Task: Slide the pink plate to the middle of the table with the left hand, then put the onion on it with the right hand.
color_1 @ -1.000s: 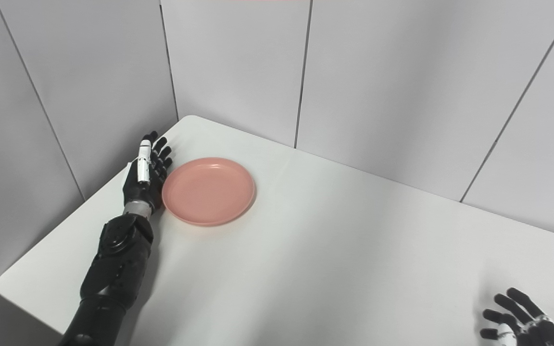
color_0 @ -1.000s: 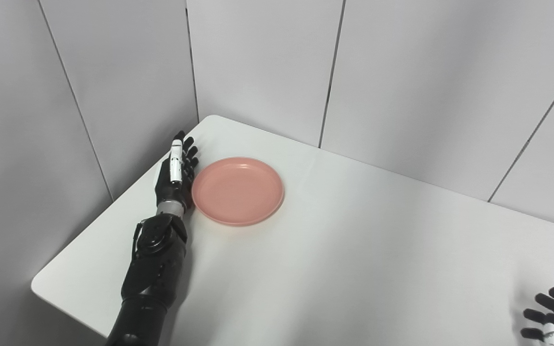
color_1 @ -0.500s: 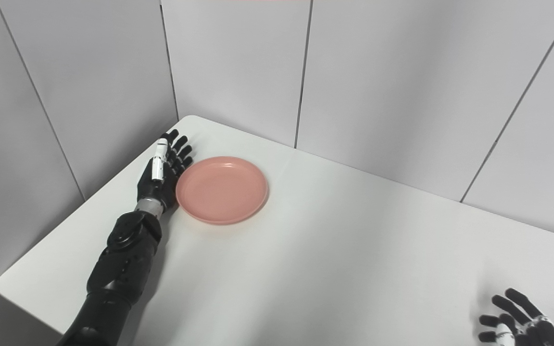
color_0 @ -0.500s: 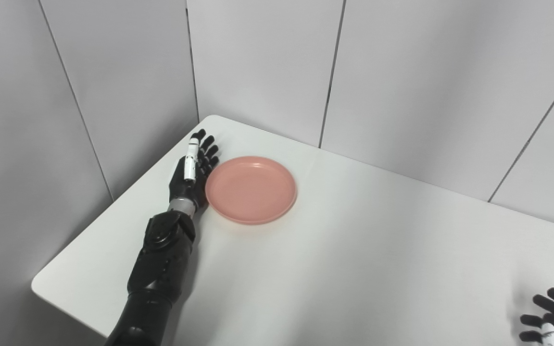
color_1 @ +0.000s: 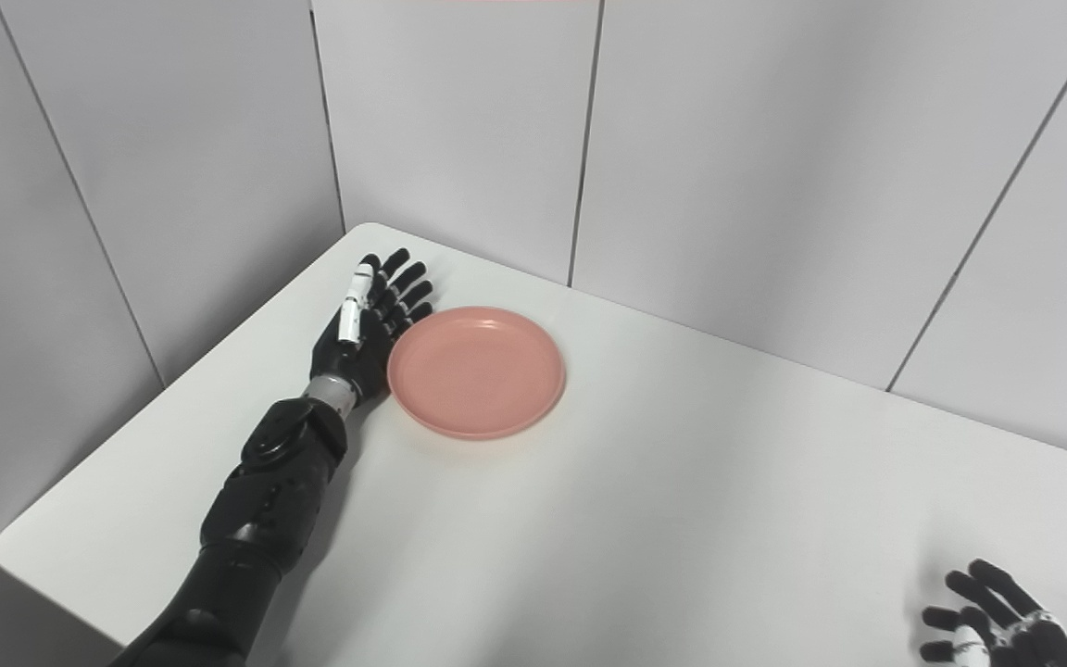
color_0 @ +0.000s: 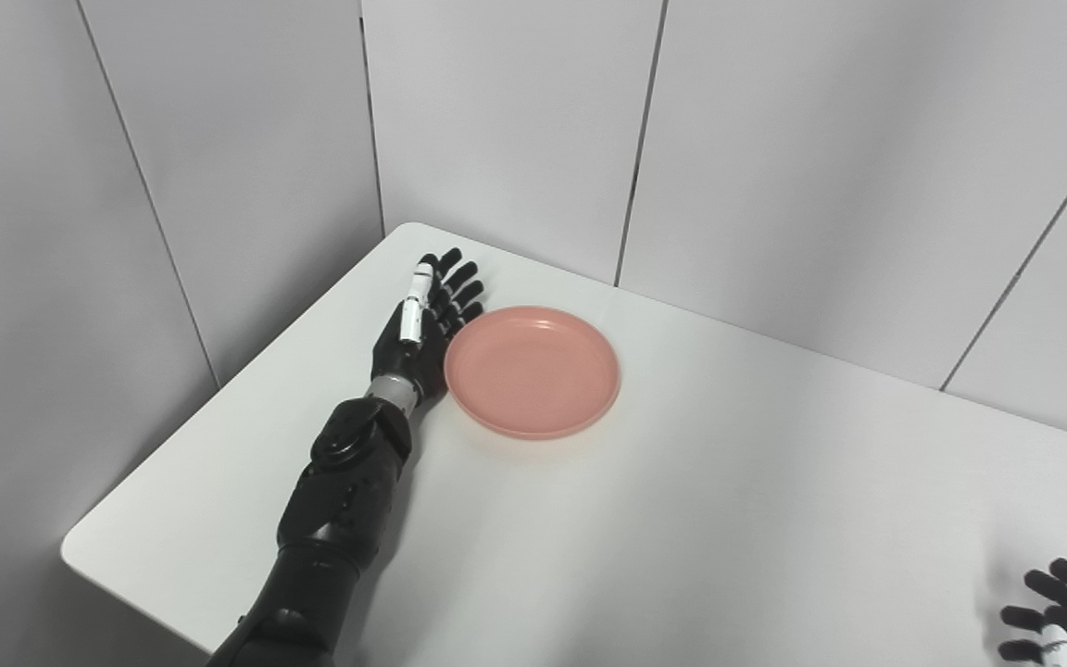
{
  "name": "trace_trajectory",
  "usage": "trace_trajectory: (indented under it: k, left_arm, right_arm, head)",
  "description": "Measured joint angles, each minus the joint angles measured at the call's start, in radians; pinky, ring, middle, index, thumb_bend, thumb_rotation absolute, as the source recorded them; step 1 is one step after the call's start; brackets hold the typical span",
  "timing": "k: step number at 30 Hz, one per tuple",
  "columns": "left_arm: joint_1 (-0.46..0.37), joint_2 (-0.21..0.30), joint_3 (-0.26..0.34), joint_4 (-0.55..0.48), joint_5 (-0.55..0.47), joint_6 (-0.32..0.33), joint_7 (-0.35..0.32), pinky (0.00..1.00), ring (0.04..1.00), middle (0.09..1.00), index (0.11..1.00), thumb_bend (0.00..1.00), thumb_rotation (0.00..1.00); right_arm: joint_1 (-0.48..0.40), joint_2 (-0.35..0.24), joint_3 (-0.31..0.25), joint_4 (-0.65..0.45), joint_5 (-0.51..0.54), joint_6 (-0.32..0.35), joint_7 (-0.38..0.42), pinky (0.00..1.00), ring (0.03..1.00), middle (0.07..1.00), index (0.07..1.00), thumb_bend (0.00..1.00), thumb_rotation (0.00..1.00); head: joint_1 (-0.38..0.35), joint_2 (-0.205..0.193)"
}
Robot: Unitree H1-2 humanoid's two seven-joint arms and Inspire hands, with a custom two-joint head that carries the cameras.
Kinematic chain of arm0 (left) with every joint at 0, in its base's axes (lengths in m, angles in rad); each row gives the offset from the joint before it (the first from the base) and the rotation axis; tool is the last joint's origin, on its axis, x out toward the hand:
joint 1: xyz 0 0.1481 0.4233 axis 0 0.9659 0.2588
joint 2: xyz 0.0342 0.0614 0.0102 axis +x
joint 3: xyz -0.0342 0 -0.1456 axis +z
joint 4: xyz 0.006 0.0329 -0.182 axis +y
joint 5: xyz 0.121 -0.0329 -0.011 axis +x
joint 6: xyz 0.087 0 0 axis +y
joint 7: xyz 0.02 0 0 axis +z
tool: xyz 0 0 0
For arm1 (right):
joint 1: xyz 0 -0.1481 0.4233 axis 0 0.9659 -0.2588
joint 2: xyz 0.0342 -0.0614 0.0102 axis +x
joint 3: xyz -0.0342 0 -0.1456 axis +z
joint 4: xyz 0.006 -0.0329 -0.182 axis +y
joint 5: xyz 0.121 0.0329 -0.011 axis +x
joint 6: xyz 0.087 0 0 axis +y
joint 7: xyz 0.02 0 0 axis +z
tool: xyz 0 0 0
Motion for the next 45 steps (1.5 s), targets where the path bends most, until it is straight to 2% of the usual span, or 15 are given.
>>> trace_trajectory:
  k: [6,16,17,18,21,22,23,25,27,28,30,31,34,37,45]
  left_arm:
    - [-0.036,-0.028,-0.027,0.044,0.005,-0.014,-0.023,0.86,0.878,0.877,0.856,0.36,1.0]
    - [-0.061,-0.079,-0.094,0.043,0.034,0.004,-0.024,0.88,0.892,0.894,0.878,0.36,1.0]
    - [-0.061,-0.082,-0.097,0.035,0.034,0.016,-0.024,0.89,0.896,0.898,0.881,0.36,1.0]
    - [-0.061,-0.085,-0.1,0.032,0.036,0.019,-0.026,0.88,0.899,0.902,0.883,0.36,1.0]
    - [-0.058,-0.089,-0.121,0.024,0.044,0.023,-0.032,0.89,0.901,0.902,0.885,0.35,1.0]
    - [-0.056,-0.092,-0.129,0.018,0.048,0.025,-0.033,0.89,0.901,0.902,0.884,0.35,1.0]
    - [-0.055,-0.096,-0.136,0.014,0.049,0.027,-0.034,0.88,0.899,0.899,0.88,0.35,1.0]
    - [-0.052,-0.104,-0.146,0.0,0.054,0.041,-0.034,0.88,0.899,0.9,0.878,0.35,1.0]
    - [-0.053,-0.108,-0.153,-0.004,0.055,0.052,-0.035,0.89,0.907,0.909,0.89,0.34,1.0]
    - [-0.053,-0.11,-0.156,-0.004,0.055,0.053,-0.036,0.89,0.907,0.91,0.89,0.34,1.0]
    - [-0.054,-0.113,-0.158,-0.002,0.055,0.054,-0.043,0.9,0.916,0.918,0.898,0.34,1.0]
    - [-0.055,-0.114,-0.16,-0.002,0.055,0.054,-0.046,0.91,0.925,0.925,0.906,0.34,1.0]
    - [-0.056,-0.127,-0.163,-0.001,0.055,0.054,-0.055,0.93,0.931,0.929,0.911,0.35,1.0]
    - [-0.057,-0.144,-0.167,-0.002,0.055,0.055,-0.055,0.94,0.938,0.938,0.918,0.35,1.0]
    - [-0.065,-0.183,-0.2,-0.002,0.058,0.066,-0.055,0.94,0.948,0.947,0.933,0.35,1.0]
  right_arm:
    - [0.0,0.0,-0.001,0.001,0.007,0.0,0.0,0.36,0.526,0.657,0.654,0.44,0.0]
    - [0.004,0.004,0.001,0.006,-0.003,0.0,-0.001,0.37,0.541,0.731,0.672,0.44,0.0]
    - [0.005,0.006,0.002,0.004,-0.005,0.0,-0.003,0.38,0.579,0.748,0.681,0.43,0.0]
    - [0.006,0.009,0.003,0.001,-0.008,0.0,-0.004,0.41,0.68,0.777,0.703,0.4,0.0]
    - [0.007,0.013,0.009,-0.004,-0.022,0.0,-0.008,0.42,0.757,0.818,0.729,0.39,0.0]
    - [0.007,0.016,0.009,-0.004,-0.025,0.0,-0.011,0.43,0.787,0.837,0.745,0.34,0.49]
    - [0.007,0.018,0.01,-0.004,-0.026,0.0,-0.013,0.45,0.809,0.853,0.758,0.34,0.68]
    - [0.007,0.021,0.012,-0.004,-0.031,0.0,-0.014,0.52,0.856,0.887,0.792,0.35,0.86]
    - [0.007,0.025,0.018,-0.005,-0.038,0.0,-0.015,0.64,0.892,0.916,0.836,0.38,0.91]
    - [0.008,0.028,0.019,-0.008,-0.043,0.0,-0.017,0.65,0.894,0.918,0.839,0.38,0.92]
    - [0.009,0.033,0.021,-0.013,-0.047,0.0,-0.019,0.75,0.922,0.942,0.87,0.39,0.93]
    - [0.009,0.036,0.021,-0.014,-0.048,0.0,-0.02,0.83,0.949,0.963,0.899,0.4,0.96]
    - [0.009,0.039,0.026,-0.018,-0.048,0.0,-0.019,0.94,0.98,0.99,0.943,0.4,0.99]
    - [0.009,0.038,0.03,-0.017,-0.05,0.0,-0.019,1.0,0.997,1.0,0.969,0.39,1.0]
    - [0.01,0.04,0.038,-0.017,-0.041,0.0,-0.013,1.0,1.0,1.0,0.998,0.34,1.0]
  head:
    - [0.0,0.0]
    - [-0.052,0.018]
    - [-0.058,0.021]
    - [-0.067,0.026]
    - [-0.086,0.031]
    - [-0.086,0.031]
    - [-0.091,0.029]
    - [-0.11,0.032]
    - [-0.12,0.035]
    - [-0.12,0.035]
    - [-0.127,0.04]
    - [-0.127,0.04]
    - [-0.141,0.049]
    - [-0.161,0.06]
    - [-0.207,0.081]
